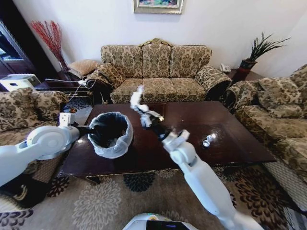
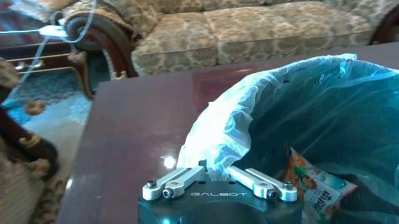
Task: Move to the front of the table and place the trash on the table into the trash bin.
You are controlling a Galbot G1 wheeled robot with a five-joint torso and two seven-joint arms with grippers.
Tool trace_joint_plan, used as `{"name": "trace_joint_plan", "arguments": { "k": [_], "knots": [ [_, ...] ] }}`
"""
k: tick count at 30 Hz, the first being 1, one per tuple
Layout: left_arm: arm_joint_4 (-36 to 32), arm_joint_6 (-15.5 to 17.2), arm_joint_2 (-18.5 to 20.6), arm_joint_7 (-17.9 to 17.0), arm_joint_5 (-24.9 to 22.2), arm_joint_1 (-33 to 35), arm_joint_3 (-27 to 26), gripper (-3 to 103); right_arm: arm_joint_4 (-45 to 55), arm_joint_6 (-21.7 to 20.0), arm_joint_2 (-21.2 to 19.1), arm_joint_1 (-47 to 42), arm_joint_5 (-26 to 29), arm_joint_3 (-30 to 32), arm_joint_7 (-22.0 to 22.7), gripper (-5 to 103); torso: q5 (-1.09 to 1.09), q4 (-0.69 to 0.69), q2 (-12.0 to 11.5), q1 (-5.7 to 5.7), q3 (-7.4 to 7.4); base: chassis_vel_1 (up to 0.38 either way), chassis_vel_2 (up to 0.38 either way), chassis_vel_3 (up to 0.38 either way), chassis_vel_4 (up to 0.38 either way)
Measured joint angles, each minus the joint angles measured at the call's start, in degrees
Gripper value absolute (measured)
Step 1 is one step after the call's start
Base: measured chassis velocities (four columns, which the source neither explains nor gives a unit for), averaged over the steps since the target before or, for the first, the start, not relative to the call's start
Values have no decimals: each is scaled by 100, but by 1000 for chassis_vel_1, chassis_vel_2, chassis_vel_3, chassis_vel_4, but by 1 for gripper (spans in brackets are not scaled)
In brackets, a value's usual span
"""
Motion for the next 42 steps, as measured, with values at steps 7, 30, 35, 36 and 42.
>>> {"name": "trace_joint_plan", "arguments": {
  "k": [7,30,35,36,42],
  "knots": [
    [-265,-24,-190,-53,-4,7,-5,0,-397,-106,223,246,-352,-425,271,9,0,0,0,0,0,0,0,0,0],
    [-295,-43,-505,-38,178,42,4,0,-70,-230,182,-61,-324,-327,717,89,1,0,0,0,0,0,0,0,0],
    [-61,-101,-667,-47,208,5,-106,0,-39,-252,55,-358,-131,263,1807,100,2,1,0,0,0,0,0,0,0],
    [-46,-115,-732,-45,209,2,-156,0,-102,-274,-47,-480,-201,427,2012,100,1,1,0,0,0,0,0,0,0],
    [-67,-190,-971,-57,259,29,-196,0,-194,-1349,-261,-825,-62,806,3345,100,2,-2,-1,0,0,0,0,0,0]
  ]
}}
